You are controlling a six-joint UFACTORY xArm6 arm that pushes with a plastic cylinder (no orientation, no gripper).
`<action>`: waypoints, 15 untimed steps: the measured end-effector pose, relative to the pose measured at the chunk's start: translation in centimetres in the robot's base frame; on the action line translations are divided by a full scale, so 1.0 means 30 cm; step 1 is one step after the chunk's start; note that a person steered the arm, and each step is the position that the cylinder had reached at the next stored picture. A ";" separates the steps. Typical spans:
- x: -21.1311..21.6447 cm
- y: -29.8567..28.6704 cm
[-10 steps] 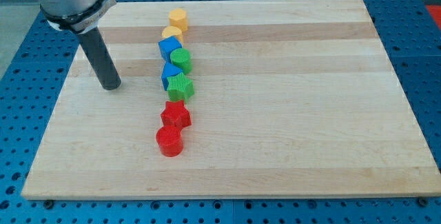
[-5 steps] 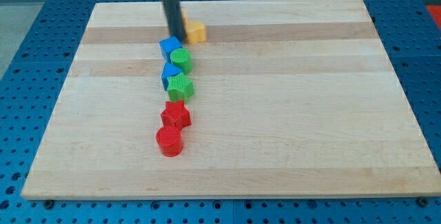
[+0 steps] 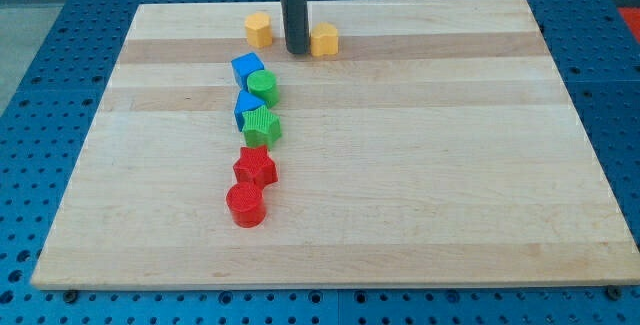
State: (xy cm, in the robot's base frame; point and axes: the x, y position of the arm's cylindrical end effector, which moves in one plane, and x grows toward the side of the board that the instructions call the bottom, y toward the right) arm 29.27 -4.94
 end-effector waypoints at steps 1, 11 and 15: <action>0.000 0.003; -0.216 0.332; -0.236 0.460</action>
State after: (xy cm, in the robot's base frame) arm 22.21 8.87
